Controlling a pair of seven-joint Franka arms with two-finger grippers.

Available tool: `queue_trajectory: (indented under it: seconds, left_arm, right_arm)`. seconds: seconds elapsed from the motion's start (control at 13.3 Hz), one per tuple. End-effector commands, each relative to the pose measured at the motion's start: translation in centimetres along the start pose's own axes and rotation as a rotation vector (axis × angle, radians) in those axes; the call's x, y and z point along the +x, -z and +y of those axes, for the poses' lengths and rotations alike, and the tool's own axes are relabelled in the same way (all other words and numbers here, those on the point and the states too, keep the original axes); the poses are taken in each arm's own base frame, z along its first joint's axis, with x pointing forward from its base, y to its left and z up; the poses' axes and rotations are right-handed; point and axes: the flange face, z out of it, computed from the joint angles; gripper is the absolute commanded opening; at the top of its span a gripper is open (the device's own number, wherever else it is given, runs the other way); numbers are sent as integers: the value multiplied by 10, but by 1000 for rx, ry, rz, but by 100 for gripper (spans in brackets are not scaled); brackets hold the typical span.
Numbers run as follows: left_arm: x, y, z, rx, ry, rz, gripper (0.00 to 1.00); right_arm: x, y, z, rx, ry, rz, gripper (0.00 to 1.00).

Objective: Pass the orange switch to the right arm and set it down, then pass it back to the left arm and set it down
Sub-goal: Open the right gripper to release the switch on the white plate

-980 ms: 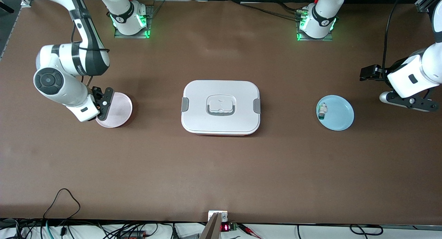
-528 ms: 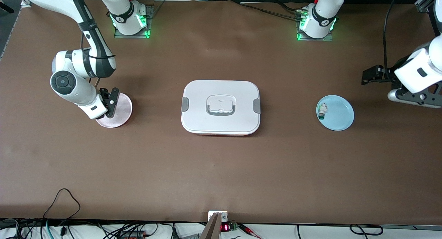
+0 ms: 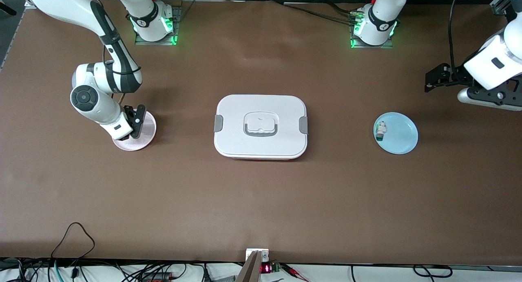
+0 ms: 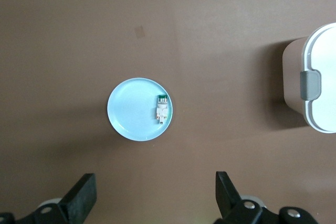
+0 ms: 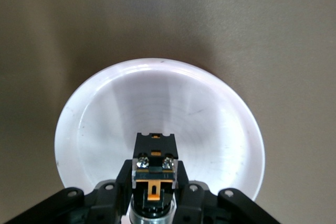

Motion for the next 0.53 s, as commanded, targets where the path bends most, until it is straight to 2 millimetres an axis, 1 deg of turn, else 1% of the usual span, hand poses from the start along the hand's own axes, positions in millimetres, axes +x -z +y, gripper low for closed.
queue_trajectory:
  seconds: [0.0, 0.15, 0.23, 0.3, 0.38, 0.45]
  left_arm:
    - [-8, 5, -6, 11, 8, 24, 100]
    - [-10, 9, -1, 14, 2, 30, 100]
    - [-12, 10, 11, 19, -12, 22, 100]
    - [-13, 10, 14, 21, -3, 17, 100]
    - [-12, 10, 16, 22, 35, 18, 100]
    - [-12, 10, 16, 22, 63, 18, 100]
  right_arm:
    - [-8, -11, -6, -4, 12, 3, 25]
    - [-9, -19, -8, 13, 9, -1, 25]
    - [-9, -20, -9, 18, 8, -2, 28]
    - [-11, -19, -9, 21, -7, -1, 44]
    - [-14, -17, -8, 23, -19, 0, 99]
    - [-16, -12, -7, 21, -26, 2, 100]
